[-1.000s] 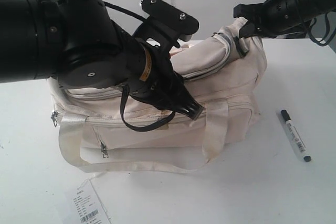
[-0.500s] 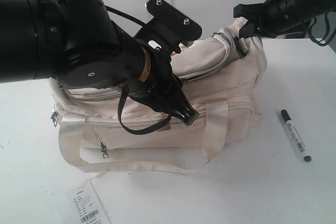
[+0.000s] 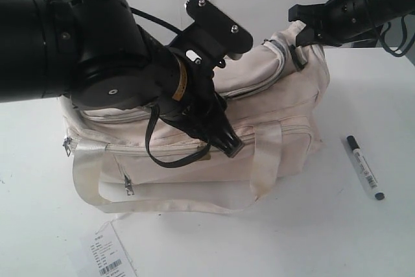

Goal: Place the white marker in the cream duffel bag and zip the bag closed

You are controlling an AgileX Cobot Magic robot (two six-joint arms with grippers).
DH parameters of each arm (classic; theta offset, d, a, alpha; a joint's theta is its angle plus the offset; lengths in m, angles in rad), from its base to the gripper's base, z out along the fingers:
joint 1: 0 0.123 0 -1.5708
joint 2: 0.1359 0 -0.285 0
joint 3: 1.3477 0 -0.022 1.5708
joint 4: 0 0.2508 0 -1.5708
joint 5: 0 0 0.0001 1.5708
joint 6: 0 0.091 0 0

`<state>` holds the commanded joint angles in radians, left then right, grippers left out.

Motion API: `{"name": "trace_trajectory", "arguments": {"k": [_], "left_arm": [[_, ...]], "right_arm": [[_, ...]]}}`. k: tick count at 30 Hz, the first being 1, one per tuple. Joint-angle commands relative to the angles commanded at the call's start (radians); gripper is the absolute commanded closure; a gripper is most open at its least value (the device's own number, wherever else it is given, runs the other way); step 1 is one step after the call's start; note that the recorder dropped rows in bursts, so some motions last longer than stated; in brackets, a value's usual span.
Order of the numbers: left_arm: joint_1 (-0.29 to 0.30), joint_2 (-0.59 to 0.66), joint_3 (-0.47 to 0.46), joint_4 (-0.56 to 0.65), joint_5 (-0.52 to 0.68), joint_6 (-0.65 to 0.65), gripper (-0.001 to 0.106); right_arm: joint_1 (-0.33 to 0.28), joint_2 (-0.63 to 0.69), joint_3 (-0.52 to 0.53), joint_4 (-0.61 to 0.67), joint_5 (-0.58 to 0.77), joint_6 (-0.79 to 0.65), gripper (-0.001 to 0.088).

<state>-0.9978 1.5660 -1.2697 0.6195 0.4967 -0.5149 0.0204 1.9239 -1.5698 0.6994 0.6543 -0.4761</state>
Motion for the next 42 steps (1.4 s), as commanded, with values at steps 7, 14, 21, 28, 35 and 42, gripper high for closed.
{"name": "trace_trajectory", "arguments": {"k": [7,14,21,28,35,42], "left_arm": [[0.0,0.0,0.0,-0.002,0.066,0.05,0.105],[0.0,-0.012,0.0,-0.004,0.14,0.096,0.105],[0.0,-0.03,0.0,-0.004,0.18,0.107,0.105],[0.0,-0.032,0.0,-0.008,0.23,0.13,0.105],[0.0,-0.032,0.0,-0.008,0.298,0.156,0.105],[0.0,-0.032,0.0,-0.01,0.317,0.156,0.105]], "right_arm": [[0.0,0.0,0.0,-0.023,-0.003,0.011,0.0868],[0.0,0.0,0.0,-0.022,-0.003,0.011,0.0868],[0.0,0.0,0.0,-0.028,0.012,0.011,0.0868],[0.0,0.0,0.0,-0.029,0.036,0.013,0.0868],[0.0,0.0,0.0,-0.031,0.039,0.013,0.0868],[0.0,0.0,0.0,-0.031,0.056,0.013,0.0868]]}}
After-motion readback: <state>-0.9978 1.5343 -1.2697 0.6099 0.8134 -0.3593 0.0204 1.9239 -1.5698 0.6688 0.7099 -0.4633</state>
